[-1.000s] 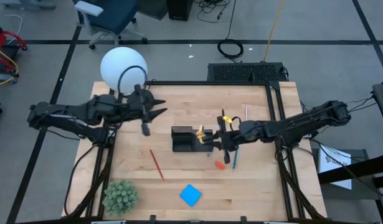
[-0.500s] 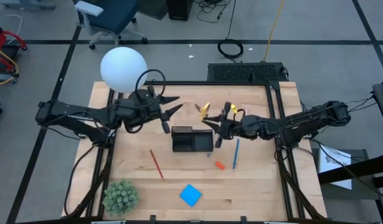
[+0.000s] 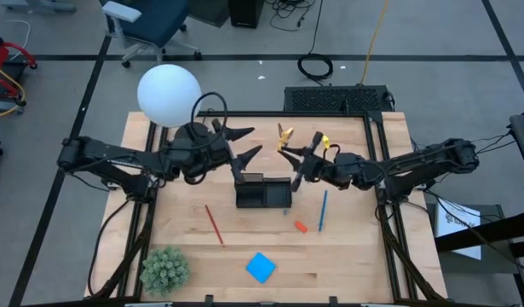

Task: Pick and place office supplies into organizer
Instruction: Put the yellow scissors into the desk organizer

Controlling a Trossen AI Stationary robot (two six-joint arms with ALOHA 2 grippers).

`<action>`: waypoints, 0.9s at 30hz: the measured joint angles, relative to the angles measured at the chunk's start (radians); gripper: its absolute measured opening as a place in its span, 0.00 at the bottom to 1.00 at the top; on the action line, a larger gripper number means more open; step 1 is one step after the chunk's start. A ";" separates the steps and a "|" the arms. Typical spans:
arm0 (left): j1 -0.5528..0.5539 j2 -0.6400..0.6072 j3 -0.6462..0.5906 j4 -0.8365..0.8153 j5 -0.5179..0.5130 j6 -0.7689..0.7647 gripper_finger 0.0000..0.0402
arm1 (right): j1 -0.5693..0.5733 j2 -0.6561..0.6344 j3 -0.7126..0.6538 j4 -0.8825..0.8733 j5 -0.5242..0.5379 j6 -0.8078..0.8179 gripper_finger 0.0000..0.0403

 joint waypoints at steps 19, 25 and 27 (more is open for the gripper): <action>0.026 0.032 0.000 0.116 0.099 -0.070 0.67 | -0.033 0.107 0.069 0.082 -0.052 0.000 0.04; 0.026 0.032 0.000 0.120 0.099 -0.065 0.67 | -0.037 0.165 0.130 0.078 -0.058 -0.007 0.04; 0.026 0.032 0.000 0.123 0.099 -0.064 0.67 | -0.037 0.184 0.144 0.077 -0.060 -0.012 0.04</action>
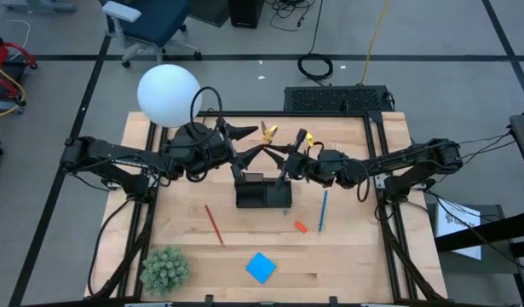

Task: Pick and place office supplies into organizer
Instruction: Put the yellow scissors into the desk organizer

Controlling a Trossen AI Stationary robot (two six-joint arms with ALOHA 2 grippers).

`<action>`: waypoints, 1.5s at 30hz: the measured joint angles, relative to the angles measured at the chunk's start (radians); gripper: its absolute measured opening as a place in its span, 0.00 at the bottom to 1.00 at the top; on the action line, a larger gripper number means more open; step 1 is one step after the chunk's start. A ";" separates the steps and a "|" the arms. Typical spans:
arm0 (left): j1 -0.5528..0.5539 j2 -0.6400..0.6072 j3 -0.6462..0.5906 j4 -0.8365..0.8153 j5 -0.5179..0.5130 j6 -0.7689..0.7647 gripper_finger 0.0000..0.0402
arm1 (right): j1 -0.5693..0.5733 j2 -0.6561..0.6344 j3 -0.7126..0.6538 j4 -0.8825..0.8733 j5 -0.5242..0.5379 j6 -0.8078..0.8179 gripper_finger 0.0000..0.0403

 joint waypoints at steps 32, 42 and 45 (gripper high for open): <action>0.085 0.124 0.001 0.131 0.029 -0.046 0.67 | 0.001 0.052 0.055 0.003 -0.099 0.042 0.04; 0.082 0.101 0.001 0.163 0.026 0.023 0.34 | 0.000 0.052 0.055 -0.040 -0.049 0.041 0.04; 0.079 0.085 0.002 0.155 0.029 0.040 0.20 | 0.000 0.052 0.055 -0.042 -0.047 0.041 0.04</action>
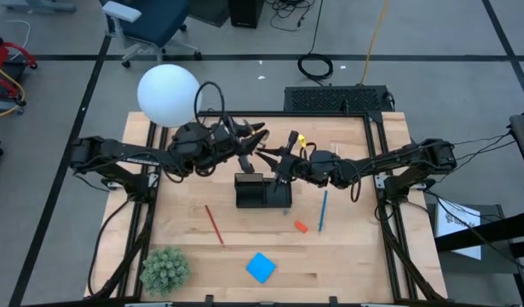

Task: Pick and place office supplies into organizer
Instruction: Put the yellow scissors into the desk organizer

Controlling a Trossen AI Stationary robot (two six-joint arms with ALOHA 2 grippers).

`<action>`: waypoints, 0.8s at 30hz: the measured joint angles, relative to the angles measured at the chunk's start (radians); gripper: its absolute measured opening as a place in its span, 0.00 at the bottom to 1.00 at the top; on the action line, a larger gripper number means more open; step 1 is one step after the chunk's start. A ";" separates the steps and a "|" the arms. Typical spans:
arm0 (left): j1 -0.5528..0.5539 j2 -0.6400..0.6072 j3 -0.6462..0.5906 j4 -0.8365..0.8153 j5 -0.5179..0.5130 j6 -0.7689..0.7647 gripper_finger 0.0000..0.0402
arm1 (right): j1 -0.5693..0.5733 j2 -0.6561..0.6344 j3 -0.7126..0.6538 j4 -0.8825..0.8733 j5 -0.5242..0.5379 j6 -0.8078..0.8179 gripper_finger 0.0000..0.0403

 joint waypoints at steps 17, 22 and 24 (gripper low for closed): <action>-0.011 -0.014 -0.001 -0.022 0.013 -0.004 0.01 | 0.005 0.000 0.000 -0.011 -0.002 0.001 0.15; -0.012 -0.016 -0.001 -0.023 0.016 -0.003 0.01 | 0.019 -0.001 0.001 -0.012 -0.002 0.001 0.24; -0.012 -0.016 -0.001 -0.022 0.015 -0.002 0.01 | 0.026 -0.001 0.001 -0.012 -0.002 -0.003 0.28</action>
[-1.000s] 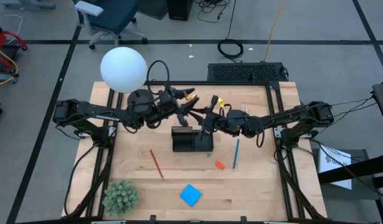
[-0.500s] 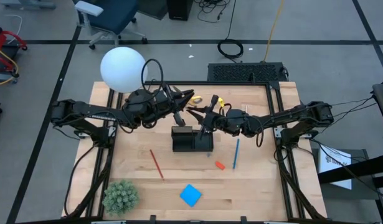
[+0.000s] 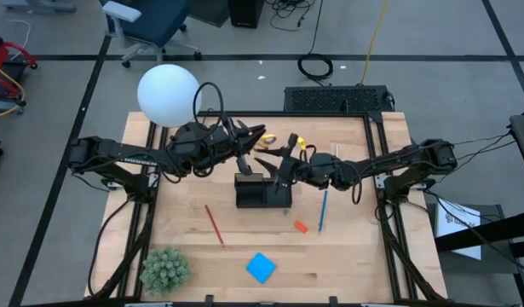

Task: Pick and place office supplies into organizer
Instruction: Put the yellow scissors into the desk organizer

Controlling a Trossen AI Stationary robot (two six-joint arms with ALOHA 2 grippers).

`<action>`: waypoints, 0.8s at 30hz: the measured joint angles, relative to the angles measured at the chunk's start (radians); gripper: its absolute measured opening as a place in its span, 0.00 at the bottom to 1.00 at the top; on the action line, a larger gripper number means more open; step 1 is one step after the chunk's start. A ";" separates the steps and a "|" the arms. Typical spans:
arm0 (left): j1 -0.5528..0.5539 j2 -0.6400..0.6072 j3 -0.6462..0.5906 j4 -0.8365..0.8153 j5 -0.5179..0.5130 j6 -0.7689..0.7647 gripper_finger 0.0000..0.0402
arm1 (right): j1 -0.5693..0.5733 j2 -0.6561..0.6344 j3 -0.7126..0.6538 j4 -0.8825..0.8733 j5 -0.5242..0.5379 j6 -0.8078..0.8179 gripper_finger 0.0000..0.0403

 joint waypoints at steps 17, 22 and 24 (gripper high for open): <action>0.000 -0.128 0.000 -0.204 -0.071 -0.003 0.01 | 0.113 0.000 -0.001 -0.001 0.225 -0.187 0.43; 0.000 -0.233 0.000 -0.356 -0.071 -0.098 0.01 | 0.155 0.000 -0.001 -0.016 0.244 -0.301 0.42; 0.000 -0.273 0.000 -0.408 -0.070 -0.139 0.01 | 0.170 0.000 -0.001 -0.019 0.244 -0.368 0.43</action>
